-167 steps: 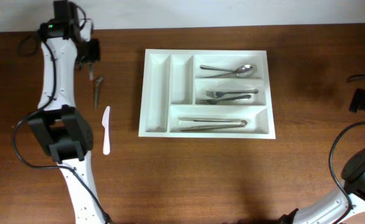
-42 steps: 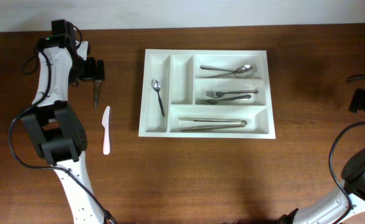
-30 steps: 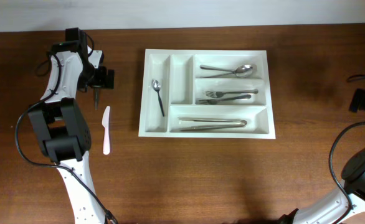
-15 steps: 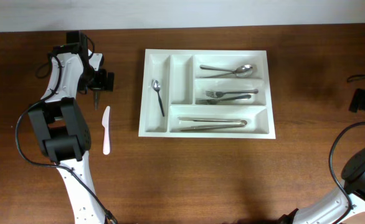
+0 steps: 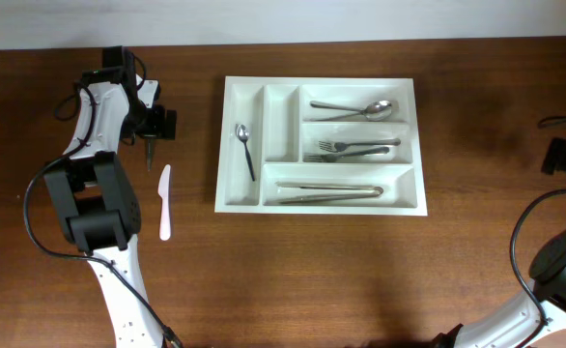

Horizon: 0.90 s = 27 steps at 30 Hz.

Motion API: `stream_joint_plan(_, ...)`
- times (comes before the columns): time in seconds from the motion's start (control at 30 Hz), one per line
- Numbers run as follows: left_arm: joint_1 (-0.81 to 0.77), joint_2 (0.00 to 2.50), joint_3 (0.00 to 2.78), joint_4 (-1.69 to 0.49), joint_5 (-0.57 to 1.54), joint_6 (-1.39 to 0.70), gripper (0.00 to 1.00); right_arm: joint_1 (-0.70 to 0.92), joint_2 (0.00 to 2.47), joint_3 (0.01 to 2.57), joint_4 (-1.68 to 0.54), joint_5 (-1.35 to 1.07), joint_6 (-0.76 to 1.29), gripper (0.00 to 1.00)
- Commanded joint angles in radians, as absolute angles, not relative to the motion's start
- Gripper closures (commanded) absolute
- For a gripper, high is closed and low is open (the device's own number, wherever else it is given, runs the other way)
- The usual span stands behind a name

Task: Pack container
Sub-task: 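Lower the left gripper and grasp the second silver spoon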

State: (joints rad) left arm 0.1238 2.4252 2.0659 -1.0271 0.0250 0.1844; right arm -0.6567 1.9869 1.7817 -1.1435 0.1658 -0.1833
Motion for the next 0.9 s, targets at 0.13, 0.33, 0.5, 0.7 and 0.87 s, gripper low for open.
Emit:
stream_joint_plan(0.13,0.129,2.484,2.059,-1.033,0.019,0.204,0.01,-0.655,1.985,1.776,-1.143,0.165,-0.174,0.02)
stream_joint_plan(0.33,0.129,2.489,2.059,-1.028,0.019,0.204,0.01,-0.655,1.985,1.776,-1.143,0.165,-0.174,0.01)
stream_joint_plan(0.5,0.129,2.489,2.059,-1.028,0.019,0.204,0.0,-0.655,1.985,1.776,-1.143,0.165,-0.174,0.01)
stream_joint_plan(0.7,0.129,2.489,2.059,-1.028,0.019,0.204,0.17,-0.655,1.985,1.776,-1.143,0.165,-0.174,0.01)
stream_joint_plan(0.87,0.129,2.489,2.059,-1.028,0.019,0.204,0.44,-0.655,1.985,1.776,-1.143,0.164,-0.174,0.01)
